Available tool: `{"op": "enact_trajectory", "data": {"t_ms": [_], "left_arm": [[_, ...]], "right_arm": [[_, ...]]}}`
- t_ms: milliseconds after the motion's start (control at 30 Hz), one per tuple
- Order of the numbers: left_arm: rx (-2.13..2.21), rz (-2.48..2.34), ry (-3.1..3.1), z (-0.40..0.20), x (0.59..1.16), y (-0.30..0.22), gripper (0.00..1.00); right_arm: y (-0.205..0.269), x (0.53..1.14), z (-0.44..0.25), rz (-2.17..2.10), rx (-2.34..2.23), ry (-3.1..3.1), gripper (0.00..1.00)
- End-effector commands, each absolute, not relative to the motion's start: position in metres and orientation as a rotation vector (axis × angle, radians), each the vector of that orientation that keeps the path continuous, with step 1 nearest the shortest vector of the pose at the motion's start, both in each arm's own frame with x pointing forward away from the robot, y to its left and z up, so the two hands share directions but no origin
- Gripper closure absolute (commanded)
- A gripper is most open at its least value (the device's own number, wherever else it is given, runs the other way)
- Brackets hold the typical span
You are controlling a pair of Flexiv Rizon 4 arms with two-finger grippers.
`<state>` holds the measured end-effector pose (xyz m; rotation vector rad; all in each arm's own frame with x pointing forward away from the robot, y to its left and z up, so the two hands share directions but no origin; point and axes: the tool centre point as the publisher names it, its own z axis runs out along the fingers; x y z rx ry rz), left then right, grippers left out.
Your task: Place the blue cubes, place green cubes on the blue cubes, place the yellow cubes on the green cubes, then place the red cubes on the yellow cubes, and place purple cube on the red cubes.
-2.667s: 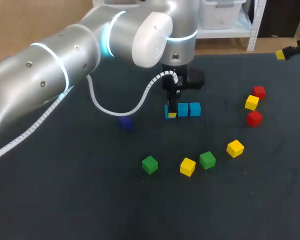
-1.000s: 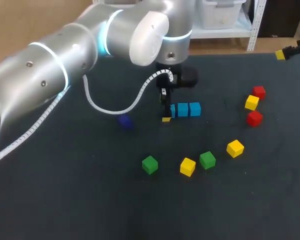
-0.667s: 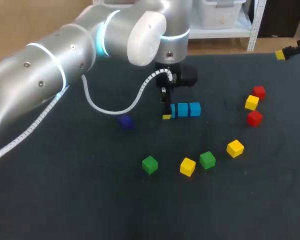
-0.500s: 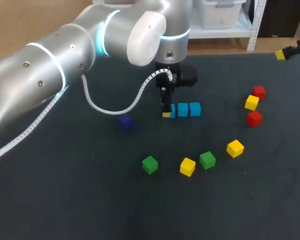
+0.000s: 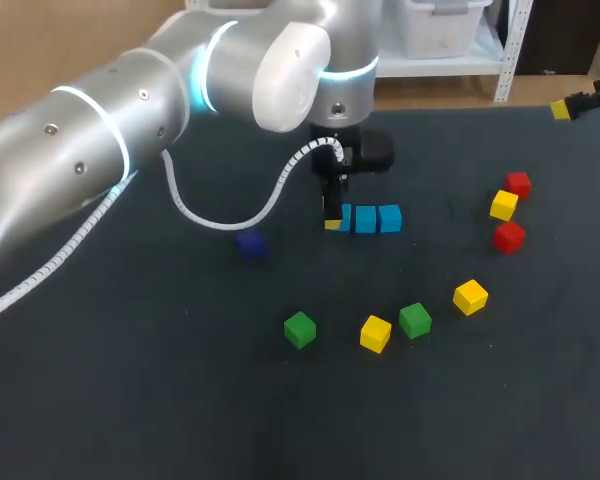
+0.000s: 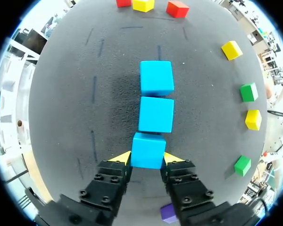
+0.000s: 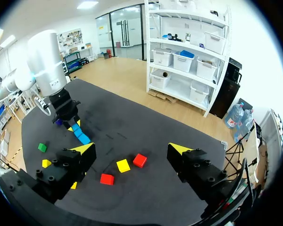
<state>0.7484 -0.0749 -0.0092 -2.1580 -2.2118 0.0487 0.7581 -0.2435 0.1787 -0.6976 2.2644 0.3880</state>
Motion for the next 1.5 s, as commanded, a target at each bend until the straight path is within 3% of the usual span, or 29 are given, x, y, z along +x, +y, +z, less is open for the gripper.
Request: {"op": "enact_trajectory", "data": {"t_ms": [33, 267, 633, 700, 767, 1267, 1300, 1400, 1500], "left_arm": [[-2.166, 0.044, -2.209, -0.0094, 0.7445, -0.0727, 0.66], [-2.161, 0.043, -2.201, -0.0109, 0.7389, -0.0715, 0.75], [-2.155, 0.043, -2.207, -0.0102, 0.7381, -0.0703, 0.71], [-2.155, 0.043, -2.206, -0.0106, 0.7379, -0.0707, 0.53], [-2.156, 0.044, -2.205, -0.0106, 0.7376, -0.0712, 0.00], [-2.144, 0.041, -2.217, -0.0112, 0.7378, -0.0728, 0.00], [-2.142, 0.040, -2.220, -0.0112, 0.7379, -0.0728, 0.04], [-2.142, 0.046, -2.232, -0.0113, 0.7396, -0.0727, 0.45], [-2.151, 0.049, -2.234, -0.0099, 0.7403, -0.0735, 0.59]], "right_arm": [[-0.2434, 0.7583, 0.1786, 0.386, -0.697, 2.265, 0.00], [-0.2434, 0.7583, 0.1786, 0.386, -0.697, 2.265, 0.00], [-0.2434, 0.7583, 0.1786, 0.386, -0.697, 2.265, 0.00], [-0.2434, 0.7583, 0.1786, 0.386, -0.697, 2.265, 0.00], [-0.2434, 0.7583, 0.1786, 0.386, -0.697, 2.265, 0.00], [-0.2434, 0.7583, 0.1786, 0.386, -0.697, 2.265, 0.00], [-0.2434, 0.7583, 0.1786, 0.386, -0.697, 2.265, 0.00], [-0.2434, 0.7583, 0.1786, 0.386, -0.697, 2.265, 0.00], [-0.2434, 0.7583, 0.1786, 0.386, -0.697, 2.265, 0.00]]}}
